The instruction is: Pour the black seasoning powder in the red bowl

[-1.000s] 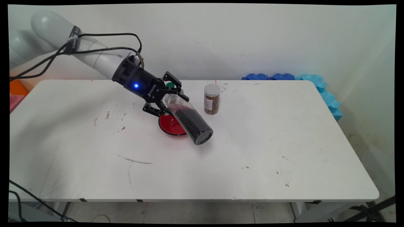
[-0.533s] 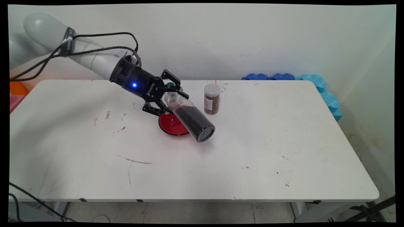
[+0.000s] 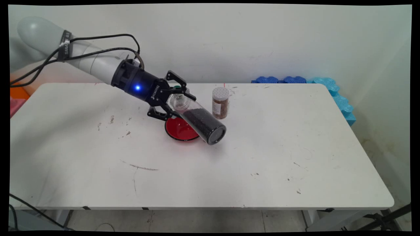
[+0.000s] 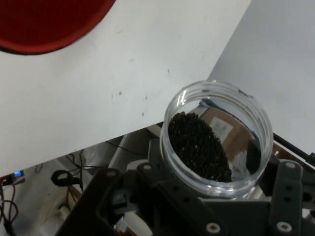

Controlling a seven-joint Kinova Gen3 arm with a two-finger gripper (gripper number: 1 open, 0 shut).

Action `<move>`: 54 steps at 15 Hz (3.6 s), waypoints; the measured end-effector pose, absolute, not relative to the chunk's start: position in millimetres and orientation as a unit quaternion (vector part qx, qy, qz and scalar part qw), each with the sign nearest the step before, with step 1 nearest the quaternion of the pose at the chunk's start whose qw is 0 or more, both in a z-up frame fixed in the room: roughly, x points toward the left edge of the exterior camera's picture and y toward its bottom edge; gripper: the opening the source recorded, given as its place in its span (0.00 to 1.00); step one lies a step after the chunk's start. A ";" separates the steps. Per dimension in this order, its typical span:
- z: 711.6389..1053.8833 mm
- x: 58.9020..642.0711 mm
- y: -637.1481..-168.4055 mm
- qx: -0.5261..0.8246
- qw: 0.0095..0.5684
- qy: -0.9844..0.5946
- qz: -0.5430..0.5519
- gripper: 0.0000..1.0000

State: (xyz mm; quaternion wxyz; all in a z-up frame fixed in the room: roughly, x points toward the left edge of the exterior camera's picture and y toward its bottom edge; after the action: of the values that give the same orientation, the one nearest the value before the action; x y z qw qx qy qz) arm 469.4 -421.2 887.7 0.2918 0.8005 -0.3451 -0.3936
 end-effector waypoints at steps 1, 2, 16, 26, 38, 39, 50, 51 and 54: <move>887.8 469.8 -420.3 0.801 0.292 -0.342 -0.396 0.00; 887.9 470.1 -419.8 0.801 0.292 -0.340 -0.397 0.00; 887.5 465.5 -422.2 0.805 0.295 -0.297 -0.419 0.00; 886.4 467.2 -421.3 0.810 0.287 -0.268 -0.436 0.00; 885.8 469.2 -425.2 0.817 0.287 -0.225 -0.447 0.00; 886.0 468.7 -425.2 0.817 0.287 -0.222 -0.449 0.00; 886.2 465.9 -421.5 0.818 0.283 -0.207 -0.456 0.00; 885.6 466.1 -421.4 0.818 0.283 -0.207 -0.456 0.00; 883.8 466.7 -420.8 0.818 0.281 -0.208 -0.456 0.00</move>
State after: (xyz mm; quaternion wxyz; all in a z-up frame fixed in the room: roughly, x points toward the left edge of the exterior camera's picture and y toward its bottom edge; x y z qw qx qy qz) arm 466.7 -420.8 883.8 0.2815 0.8185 -0.2079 -0.4557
